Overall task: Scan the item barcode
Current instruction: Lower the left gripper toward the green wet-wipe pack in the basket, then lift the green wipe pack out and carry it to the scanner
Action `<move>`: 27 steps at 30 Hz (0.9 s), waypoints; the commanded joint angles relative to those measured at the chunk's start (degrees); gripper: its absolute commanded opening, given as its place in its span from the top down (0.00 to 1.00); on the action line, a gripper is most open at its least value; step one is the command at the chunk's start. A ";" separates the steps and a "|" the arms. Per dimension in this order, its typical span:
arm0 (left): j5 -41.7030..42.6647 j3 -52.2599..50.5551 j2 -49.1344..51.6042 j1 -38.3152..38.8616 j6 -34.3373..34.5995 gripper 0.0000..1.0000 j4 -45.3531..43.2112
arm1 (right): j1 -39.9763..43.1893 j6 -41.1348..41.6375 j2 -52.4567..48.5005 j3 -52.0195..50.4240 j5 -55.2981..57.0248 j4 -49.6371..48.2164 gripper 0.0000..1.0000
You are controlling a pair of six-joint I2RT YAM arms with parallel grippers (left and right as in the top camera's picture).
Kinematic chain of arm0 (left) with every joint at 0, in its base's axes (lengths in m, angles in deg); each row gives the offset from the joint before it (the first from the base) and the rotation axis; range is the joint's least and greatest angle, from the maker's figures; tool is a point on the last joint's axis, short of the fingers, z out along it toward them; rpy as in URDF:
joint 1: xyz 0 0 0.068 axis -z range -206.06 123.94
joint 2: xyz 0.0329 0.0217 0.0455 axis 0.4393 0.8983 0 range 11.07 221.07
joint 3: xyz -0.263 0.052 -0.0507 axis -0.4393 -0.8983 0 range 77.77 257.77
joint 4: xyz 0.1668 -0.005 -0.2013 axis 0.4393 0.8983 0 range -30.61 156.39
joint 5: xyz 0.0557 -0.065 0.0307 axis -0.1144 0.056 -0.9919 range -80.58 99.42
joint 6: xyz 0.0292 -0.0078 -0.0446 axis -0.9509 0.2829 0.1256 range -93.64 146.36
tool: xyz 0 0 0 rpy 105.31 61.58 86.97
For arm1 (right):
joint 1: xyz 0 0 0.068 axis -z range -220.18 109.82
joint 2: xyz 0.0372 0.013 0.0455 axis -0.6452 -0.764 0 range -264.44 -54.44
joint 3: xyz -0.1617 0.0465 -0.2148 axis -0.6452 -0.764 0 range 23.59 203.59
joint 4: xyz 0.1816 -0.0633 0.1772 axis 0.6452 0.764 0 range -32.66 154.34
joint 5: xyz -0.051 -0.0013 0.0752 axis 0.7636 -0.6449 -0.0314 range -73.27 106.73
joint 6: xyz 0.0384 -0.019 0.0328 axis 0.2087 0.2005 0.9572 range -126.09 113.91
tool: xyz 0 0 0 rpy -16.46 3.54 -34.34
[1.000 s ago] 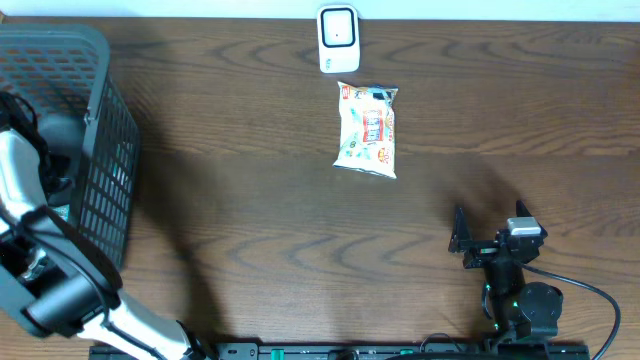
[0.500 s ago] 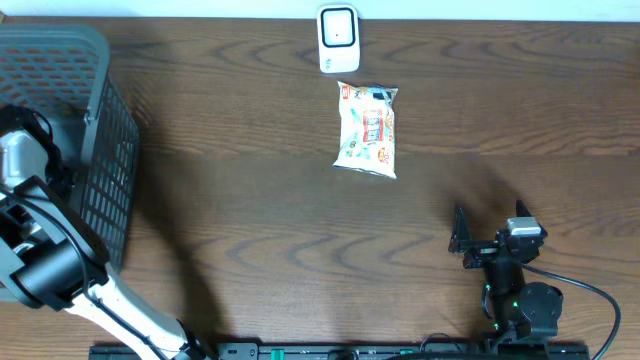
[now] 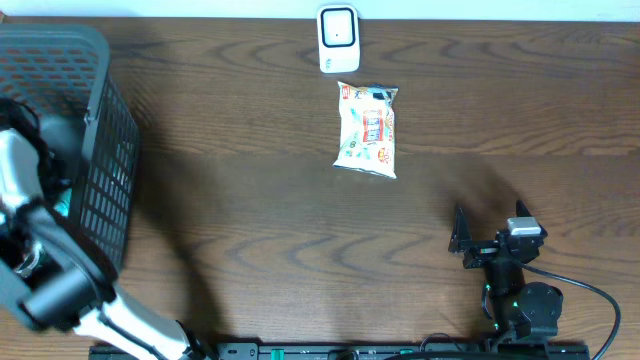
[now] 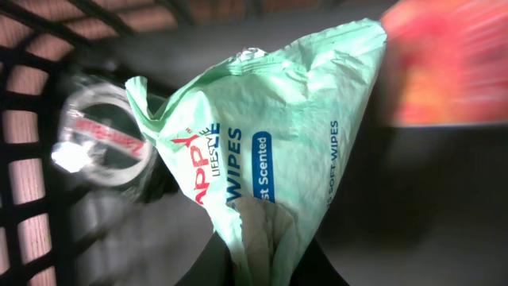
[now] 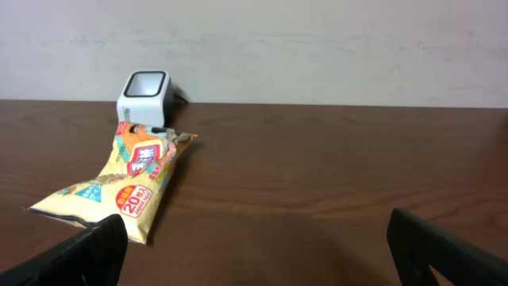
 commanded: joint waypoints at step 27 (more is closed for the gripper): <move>19.26 1.40 -38.51 -0.07 -9.18 0.93 2.67 | -0.46 -0.48 0.31 -0.04 0.04 0.24 0.01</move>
